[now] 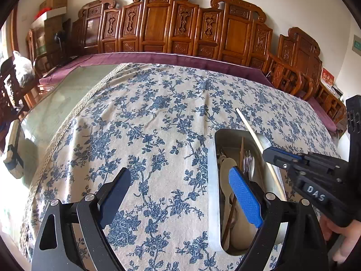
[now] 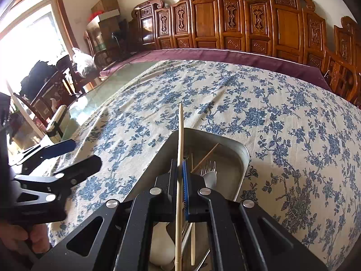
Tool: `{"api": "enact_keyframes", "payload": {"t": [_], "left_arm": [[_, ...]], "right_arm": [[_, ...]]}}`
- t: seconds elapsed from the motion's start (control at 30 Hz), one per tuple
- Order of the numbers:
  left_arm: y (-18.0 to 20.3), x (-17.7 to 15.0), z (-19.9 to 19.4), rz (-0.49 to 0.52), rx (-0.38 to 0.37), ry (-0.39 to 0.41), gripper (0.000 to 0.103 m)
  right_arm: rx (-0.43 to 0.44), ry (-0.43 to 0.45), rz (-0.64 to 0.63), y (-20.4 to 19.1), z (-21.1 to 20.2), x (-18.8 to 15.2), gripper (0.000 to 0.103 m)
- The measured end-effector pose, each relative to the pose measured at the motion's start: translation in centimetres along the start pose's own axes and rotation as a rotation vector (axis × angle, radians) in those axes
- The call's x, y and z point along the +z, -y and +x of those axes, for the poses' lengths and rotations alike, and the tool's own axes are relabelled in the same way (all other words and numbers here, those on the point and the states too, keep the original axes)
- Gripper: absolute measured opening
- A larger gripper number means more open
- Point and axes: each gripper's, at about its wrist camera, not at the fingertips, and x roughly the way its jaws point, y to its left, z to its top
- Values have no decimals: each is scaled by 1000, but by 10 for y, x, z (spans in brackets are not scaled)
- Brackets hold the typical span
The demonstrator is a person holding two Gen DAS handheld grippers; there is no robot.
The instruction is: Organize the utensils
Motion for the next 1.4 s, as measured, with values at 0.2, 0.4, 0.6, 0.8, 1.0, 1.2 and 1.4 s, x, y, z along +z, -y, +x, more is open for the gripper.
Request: {"api": "enact_keyframes", "payload": {"t": [0.2,0.4,0.6,0.8,1.0,1.2,1.4], "left_arm": [[2,0,0,7,1,0,85],[5,0,1,13,4,-2,85],[13,-5,-7,29,4,8,85],[36,-13,-23,71,8,17,90],[72,-16,-56,107,-5,57,95],[105,-23,-97,104,-40,106,95],[139,-25,-153,154,-36,191,95]], "right_arm": [[-48,-26,-5,7,20,-12,6],[-23,-39,-4,10,23,-21,15],[-28,3,-6,12,-6,-30,46],[-76,52,-3,27,-59,-49,57],[-168,142,6,39,-132,-71,85],[-249,248,38,50,-206,-87,100],[-312,341,79,52,-271,-102,100]]}}
